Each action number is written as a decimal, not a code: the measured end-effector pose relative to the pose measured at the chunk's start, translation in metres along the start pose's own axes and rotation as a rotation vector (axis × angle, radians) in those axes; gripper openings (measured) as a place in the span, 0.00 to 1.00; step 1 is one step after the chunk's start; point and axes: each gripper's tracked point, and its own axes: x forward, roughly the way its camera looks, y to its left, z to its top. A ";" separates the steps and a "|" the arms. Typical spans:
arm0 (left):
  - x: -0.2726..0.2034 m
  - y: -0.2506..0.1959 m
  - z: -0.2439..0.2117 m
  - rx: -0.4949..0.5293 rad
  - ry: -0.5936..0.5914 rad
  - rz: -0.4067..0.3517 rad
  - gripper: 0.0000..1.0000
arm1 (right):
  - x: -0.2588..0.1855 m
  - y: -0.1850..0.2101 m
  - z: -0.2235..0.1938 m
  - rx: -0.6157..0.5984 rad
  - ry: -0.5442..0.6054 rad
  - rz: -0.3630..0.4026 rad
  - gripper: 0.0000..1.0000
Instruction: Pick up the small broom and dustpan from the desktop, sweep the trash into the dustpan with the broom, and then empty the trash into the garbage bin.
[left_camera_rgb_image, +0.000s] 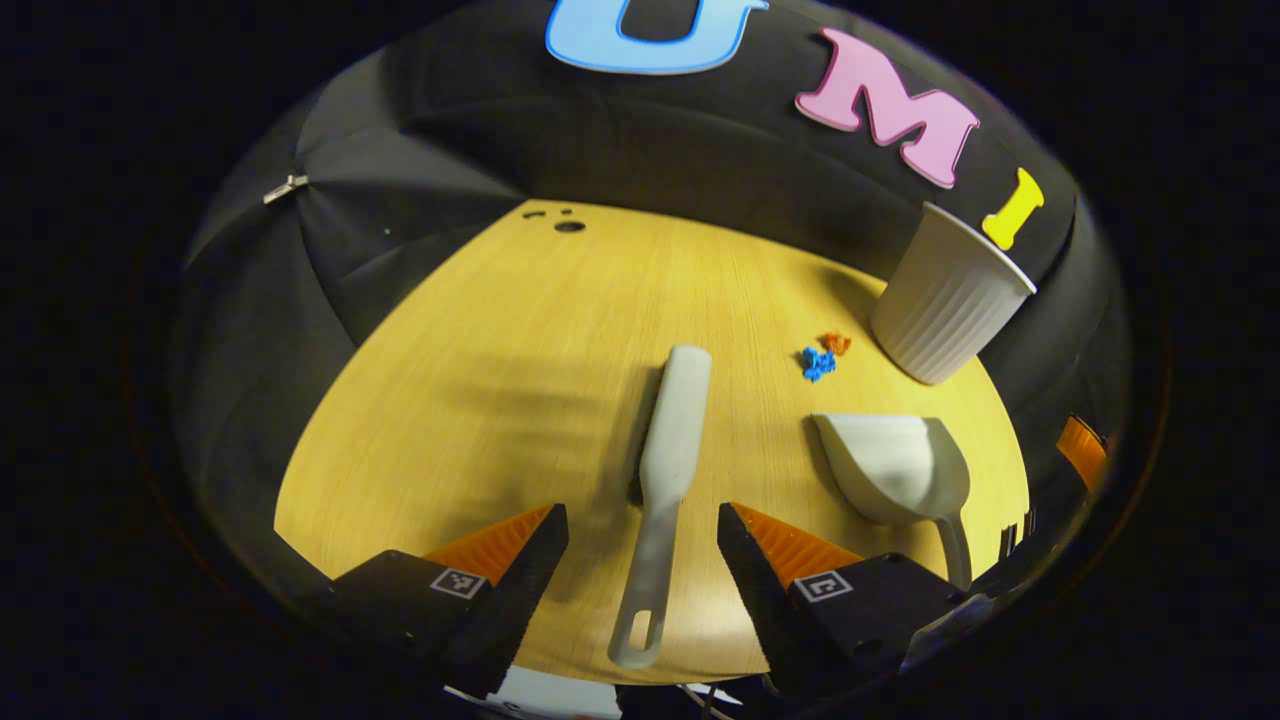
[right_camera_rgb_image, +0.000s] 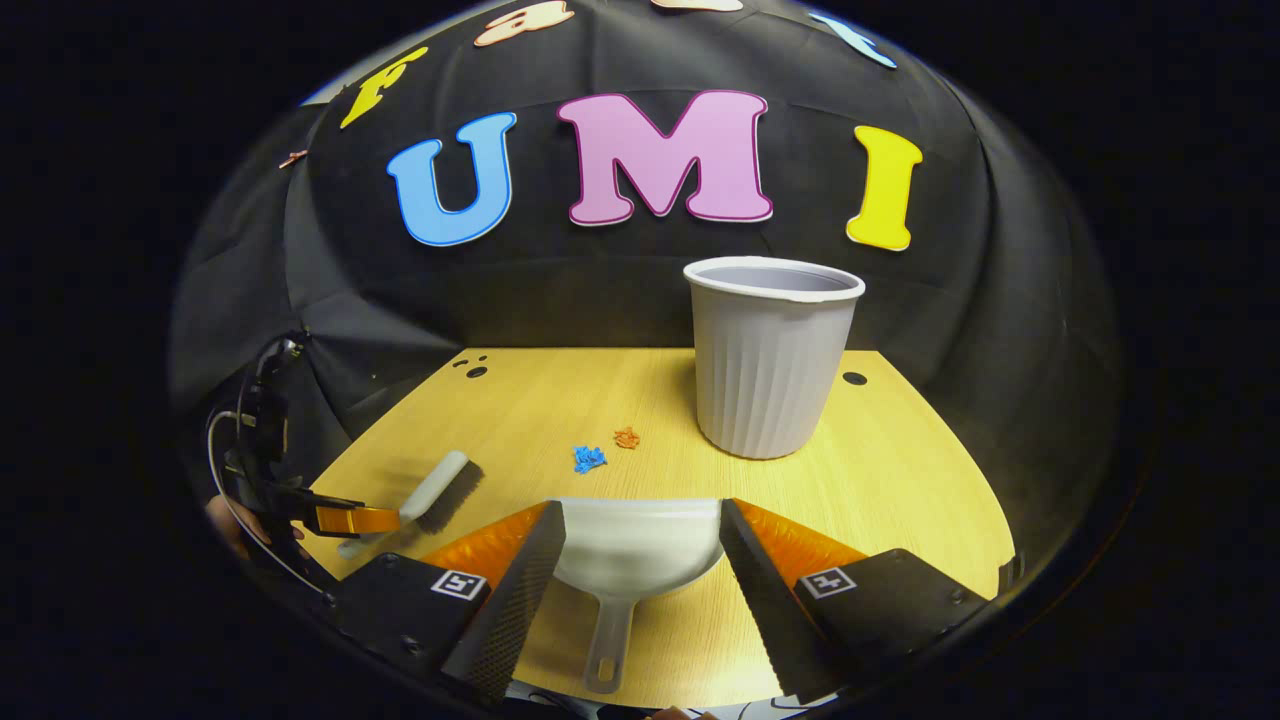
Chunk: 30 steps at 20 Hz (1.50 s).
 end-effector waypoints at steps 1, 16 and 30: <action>0.007 -0.004 -0.003 0.018 0.020 0.005 0.95 | 0.003 -0.002 -0.004 0.011 0.011 0.002 0.97; 0.070 -0.012 -0.013 0.189 0.205 0.065 0.63 | 0.022 -0.008 -0.067 0.090 0.196 0.040 0.99; 0.053 -0.009 -0.011 0.140 0.072 0.031 0.26 | 0.029 0.009 -0.108 0.107 0.382 0.052 0.99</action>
